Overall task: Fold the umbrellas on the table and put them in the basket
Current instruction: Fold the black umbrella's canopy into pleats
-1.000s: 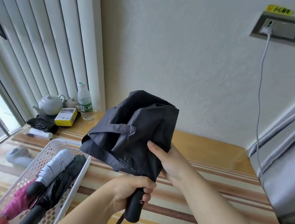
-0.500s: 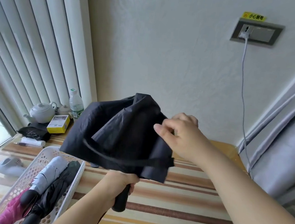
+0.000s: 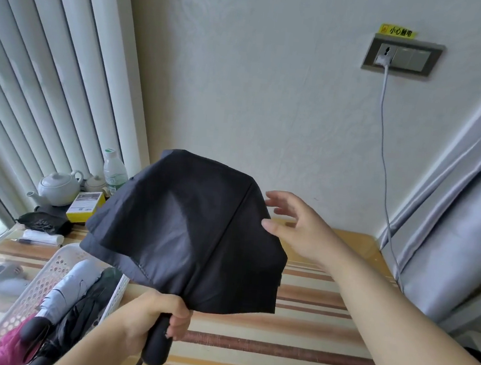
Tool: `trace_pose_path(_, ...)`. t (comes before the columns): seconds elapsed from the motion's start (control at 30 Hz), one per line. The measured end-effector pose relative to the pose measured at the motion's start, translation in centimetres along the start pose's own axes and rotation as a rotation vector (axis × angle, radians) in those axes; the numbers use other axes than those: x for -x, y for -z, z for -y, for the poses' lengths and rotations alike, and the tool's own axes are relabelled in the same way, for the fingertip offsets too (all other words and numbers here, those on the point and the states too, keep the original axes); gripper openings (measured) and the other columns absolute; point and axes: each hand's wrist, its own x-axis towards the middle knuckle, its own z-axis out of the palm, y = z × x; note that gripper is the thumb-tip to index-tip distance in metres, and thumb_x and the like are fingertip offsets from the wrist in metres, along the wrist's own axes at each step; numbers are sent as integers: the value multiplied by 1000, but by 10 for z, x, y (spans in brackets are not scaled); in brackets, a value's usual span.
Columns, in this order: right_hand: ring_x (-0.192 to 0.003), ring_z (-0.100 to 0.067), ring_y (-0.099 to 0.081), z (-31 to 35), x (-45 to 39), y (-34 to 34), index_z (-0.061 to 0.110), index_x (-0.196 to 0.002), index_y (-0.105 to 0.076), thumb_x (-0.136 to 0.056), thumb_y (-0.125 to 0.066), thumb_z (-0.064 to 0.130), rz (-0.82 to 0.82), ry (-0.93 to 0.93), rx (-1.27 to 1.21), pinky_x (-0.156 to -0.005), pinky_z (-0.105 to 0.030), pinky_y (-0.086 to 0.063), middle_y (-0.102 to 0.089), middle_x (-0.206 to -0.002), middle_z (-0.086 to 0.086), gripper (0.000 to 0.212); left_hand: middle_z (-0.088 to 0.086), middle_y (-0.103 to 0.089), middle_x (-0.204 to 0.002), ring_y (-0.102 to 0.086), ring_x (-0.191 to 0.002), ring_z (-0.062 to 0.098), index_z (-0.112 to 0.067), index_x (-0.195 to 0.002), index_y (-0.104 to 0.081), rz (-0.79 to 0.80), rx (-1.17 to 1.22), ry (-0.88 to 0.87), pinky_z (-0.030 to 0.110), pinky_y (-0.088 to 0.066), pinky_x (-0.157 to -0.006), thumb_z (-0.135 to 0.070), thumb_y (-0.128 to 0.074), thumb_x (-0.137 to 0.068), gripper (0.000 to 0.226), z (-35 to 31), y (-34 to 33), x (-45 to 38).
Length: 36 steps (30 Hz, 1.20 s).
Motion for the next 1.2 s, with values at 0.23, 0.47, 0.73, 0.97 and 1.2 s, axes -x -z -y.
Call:
trace_pose_path(0.23,-95,-12,-68,16,1,9,18,-103,-69,-84,-72,32,438,-89,-171,-86,-28,-53,-73,-102,5,24,4,-36,-41,-31,-38,17,-9,-39,-41,102,60,-72,27,-35,-46,-11,-65,-38,24,0,14,4)
trace_pose_path(0.47,-115,-7,-50,0,1,33,32,-98,-69,-82,-69,48,366,-88,397,-102,-27,-37,-48,-124,15,23,5,-36,-42,-31,-38,18,-10,-39,-41,46,132,-177,28,-36,-45,-12,-67,-34,27,11,40,5)
trace_pose_path(0.73,-41,3,-40,11,1,9,12,-68,-56,-79,-74,8,-83,70,-274,-45,-14,-34,-48,-43,15,22,-5,-57,-63,-57,-65,8,-15,-72,-61,446,330,-197,23,-45,-72,-22,-36,-97,36,32,51,-19)
trace_pose_path(0.97,-77,-13,-63,7,-1,16,26,-102,-56,-97,-54,22,32,-18,-225,-79,-24,-48,-71,-77,2,7,4,-54,-73,-48,-70,16,-11,-90,-57,418,407,-207,28,-42,-80,-13,-19,-92,38,33,38,-16)
trace_pose_path(1.2,-74,-14,-60,3,0,2,12,-82,-66,-95,-54,14,-47,7,-488,-71,-25,-50,-68,-74,1,17,3,-48,-66,-37,-62,19,-12,-86,-58,443,406,-215,28,-40,-73,-10,-22,-90,35,30,35,-18)
